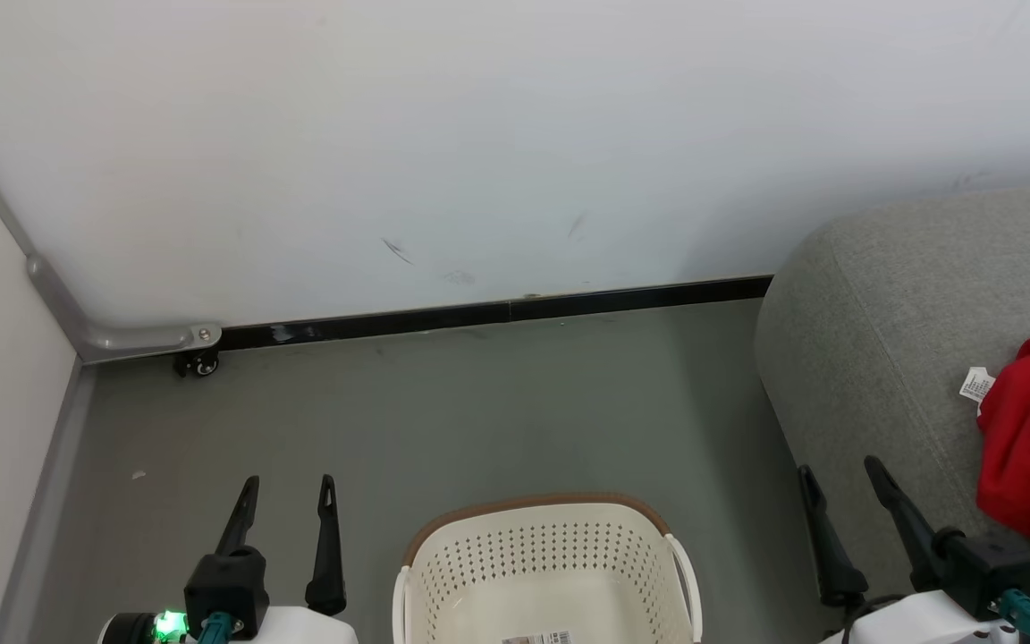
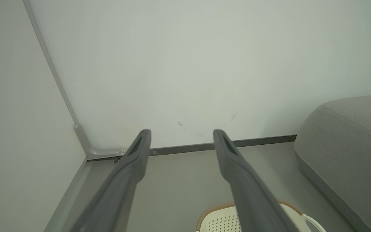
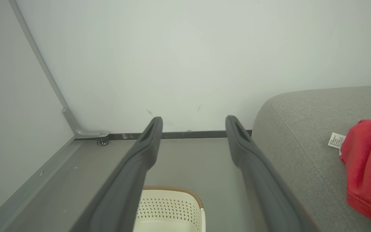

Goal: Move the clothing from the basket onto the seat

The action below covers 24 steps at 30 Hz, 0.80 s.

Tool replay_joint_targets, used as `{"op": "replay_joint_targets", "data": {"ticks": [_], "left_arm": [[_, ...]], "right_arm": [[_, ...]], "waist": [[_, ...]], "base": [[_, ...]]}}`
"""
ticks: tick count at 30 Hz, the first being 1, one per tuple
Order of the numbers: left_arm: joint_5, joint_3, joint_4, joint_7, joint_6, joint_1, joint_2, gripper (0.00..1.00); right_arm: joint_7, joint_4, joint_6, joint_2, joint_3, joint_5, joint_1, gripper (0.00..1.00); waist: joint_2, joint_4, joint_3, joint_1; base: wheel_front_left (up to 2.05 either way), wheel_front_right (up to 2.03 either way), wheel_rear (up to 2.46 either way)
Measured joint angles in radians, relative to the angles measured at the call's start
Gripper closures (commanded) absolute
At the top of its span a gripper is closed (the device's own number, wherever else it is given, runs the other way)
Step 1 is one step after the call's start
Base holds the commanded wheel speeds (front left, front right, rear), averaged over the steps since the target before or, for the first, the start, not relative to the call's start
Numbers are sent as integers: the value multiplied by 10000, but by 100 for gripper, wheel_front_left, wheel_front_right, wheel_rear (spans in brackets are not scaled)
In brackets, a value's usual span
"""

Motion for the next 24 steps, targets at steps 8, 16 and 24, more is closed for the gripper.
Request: {"op": "replay_joint_targets", "data": {"ticks": [8, 16, 24], "left_arm": [[44, 6, 44, 0, 6, 0, -10, 0], [44, 21, 44, 0, 29, -1, -44, 0], [44, -31, 441, 10, 6, 102, -123, 100]], "right_arm": [[13, -153, 0, 6, -25, 48, 45, 0], [86, -278, 0, 8, -36, 96, 46, 0], [88, 50, -10, 59, -17, 176, 195, 100]], "waist": [[0, -6, 42, 0], [0, 3, 70, 0], [0, 5, 87, 0]], "base": [[0, 0, 0], [0, 0, 0], [0, 0, 0]]}}
